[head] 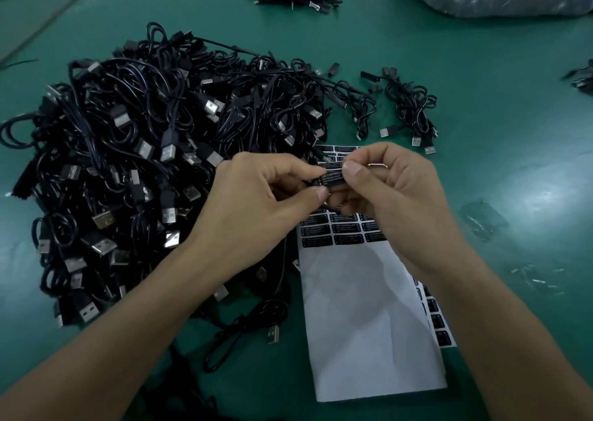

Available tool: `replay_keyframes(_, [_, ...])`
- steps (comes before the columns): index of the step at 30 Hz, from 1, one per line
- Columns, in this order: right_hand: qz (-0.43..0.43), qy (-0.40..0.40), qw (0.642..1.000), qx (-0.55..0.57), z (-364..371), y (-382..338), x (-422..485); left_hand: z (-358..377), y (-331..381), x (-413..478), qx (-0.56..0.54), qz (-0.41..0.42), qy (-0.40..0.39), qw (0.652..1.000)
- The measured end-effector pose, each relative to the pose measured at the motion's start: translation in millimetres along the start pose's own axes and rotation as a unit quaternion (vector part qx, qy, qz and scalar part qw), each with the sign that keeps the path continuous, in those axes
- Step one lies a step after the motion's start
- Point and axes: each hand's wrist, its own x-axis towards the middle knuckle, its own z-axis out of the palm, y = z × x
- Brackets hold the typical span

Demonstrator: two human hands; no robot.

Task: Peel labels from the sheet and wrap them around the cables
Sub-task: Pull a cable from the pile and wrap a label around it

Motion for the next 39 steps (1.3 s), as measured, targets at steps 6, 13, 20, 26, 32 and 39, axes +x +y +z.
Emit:
replay_keyframes(6, [-0.061,0.048,0.995,-0.064,3.0,-1.6,-2.2,0.4,7.5,0.2,-0.001,-0.036,0.0,0.999])
replay_keyframes(13, [-0.026,0.03,0.999,0.024,14.1,-6.6,-10.6,-8.0,15.0,5.2,-0.088,-0.057,0.053,0.993])
replay_keyframes(20, [0.005,-0.105,0.98,-0.166,36.7,-6.2,-27.2,-11.8,19.8,8.7,-0.268,-0.121,0.159,0.942])
replay_keyframes(26, [-0.01,-0.054,0.977,-0.205,37.4,-4.7,-26.9,-15.9,21.5,11.0,-0.335,-0.138,0.188,0.913])
replay_keyframes(32, [-0.018,0.123,0.985,-0.123,2.9,-16.1,1.3,-16.9,17.8,11.6,-0.329,-0.17,0.145,0.917])
replay_keyframes(39, [-0.011,0.301,0.929,-0.217,-62.5,-13.4,104.7,-12.3,12.4,9.4,-0.23,-0.162,0.117,0.952])
